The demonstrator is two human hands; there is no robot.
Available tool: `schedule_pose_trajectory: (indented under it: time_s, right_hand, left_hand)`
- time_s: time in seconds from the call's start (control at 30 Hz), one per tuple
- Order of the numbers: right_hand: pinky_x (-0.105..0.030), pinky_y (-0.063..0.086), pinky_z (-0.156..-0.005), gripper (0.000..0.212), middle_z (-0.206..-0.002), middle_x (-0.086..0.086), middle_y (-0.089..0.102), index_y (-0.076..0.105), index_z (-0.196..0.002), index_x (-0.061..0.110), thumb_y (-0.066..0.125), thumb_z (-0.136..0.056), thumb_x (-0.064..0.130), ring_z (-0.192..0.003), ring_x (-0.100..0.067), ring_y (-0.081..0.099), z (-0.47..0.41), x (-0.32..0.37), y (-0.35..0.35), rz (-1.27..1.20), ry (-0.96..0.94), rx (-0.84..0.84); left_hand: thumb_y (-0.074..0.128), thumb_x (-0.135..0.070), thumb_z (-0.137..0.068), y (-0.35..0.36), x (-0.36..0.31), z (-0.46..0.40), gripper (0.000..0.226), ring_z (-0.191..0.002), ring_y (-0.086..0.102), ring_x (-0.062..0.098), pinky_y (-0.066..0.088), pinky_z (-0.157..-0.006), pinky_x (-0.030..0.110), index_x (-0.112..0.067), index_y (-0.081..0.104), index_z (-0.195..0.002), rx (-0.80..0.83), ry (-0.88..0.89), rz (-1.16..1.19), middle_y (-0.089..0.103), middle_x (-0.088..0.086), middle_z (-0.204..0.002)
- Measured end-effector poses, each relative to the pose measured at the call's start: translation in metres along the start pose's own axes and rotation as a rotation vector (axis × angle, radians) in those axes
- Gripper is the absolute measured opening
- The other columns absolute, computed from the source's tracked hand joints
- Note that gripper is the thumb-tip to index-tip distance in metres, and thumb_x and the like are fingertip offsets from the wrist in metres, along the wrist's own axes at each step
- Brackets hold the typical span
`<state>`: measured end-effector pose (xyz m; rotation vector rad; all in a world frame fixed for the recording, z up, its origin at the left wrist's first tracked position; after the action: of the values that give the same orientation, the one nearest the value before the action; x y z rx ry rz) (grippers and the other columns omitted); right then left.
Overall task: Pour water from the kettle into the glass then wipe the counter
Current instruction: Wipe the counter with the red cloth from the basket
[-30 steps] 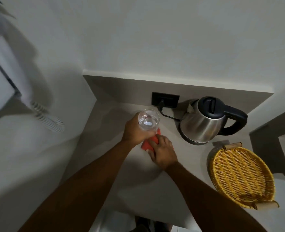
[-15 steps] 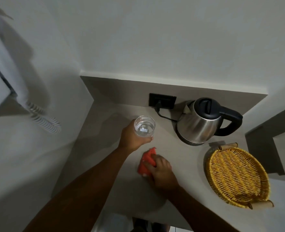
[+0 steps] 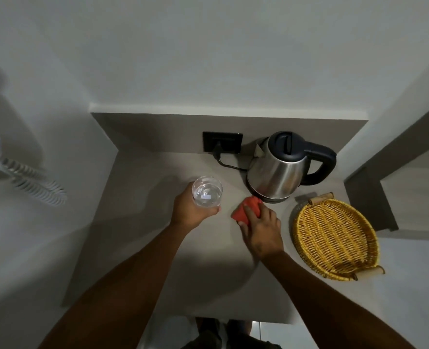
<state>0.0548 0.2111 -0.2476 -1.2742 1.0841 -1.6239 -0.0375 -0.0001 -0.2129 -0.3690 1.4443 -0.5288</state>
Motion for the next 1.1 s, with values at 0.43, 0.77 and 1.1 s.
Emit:
schedule_pose_trajectory:
  time_s: [0.43, 0.77, 1.1]
  right_hand:
    - [-0.051, 0.042, -0.102, 0.056, -0.145, -0.021, 0.043, 0.043, -0.146, 0.025, 0.042, -0.098, 0.054, -0.125, -0.038, 0.042, 0.019, -0.020, -0.046, -0.089, 0.014, -0.102]
    - [-0.060, 0.036, -0.108, 0.058, -0.152, -0.019, 0.036, 0.038, -0.148, 0.024, 0.043, -0.098, 0.055, -0.133, -0.041, 0.033, 0.050, -0.146, -0.077, -0.170, 0.429, -0.192]
    - [-0.064, 0.006, -0.116, 0.067, -0.164, -0.018, 0.013, 0.022, -0.155, 0.024, 0.030, -0.099, 0.061, -0.148, -0.043, 0.010, 0.042, -0.162, -0.050, 0.024, 0.499, -0.003]
  left_hand:
    - [0.099, -0.023, -0.049, 0.029, 0.019, 0.007, 0.081, -0.109, 0.067, 0.015, 0.055, -0.099, 0.041, -0.023, 0.064, -0.122, 0.012, -0.010, 0.087, 0.071, -0.004, -0.116]
    - [0.097, -0.041, -0.048, 0.031, 0.025, 0.006, 0.081, -0.105, 0.067, 0.006, 0.055, -0.097, 0.035, -0.030, 0.063, -0.120, 0.028, -0.003, 0.026, 0.071, -0.012, -0.114]
    - [0.040, -0.077, -0.081, 0.036, 0.039, 0.023, 0.098, -0.147, 0.028, 0.037, 0.022, -0.122, 0.050, -0.008, 0.038, -0.150, 0.093, 0.270, -0.732, 0.039, 0.020, -0.155]
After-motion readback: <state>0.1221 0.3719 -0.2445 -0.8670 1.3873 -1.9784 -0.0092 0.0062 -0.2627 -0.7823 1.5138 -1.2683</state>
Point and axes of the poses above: each hand's wrist, its own z-axis away from the middle knuckle, its own y-axis out of the palm, x = y × z, the point moved 10 cm from there along -z, towards the middle knuckle
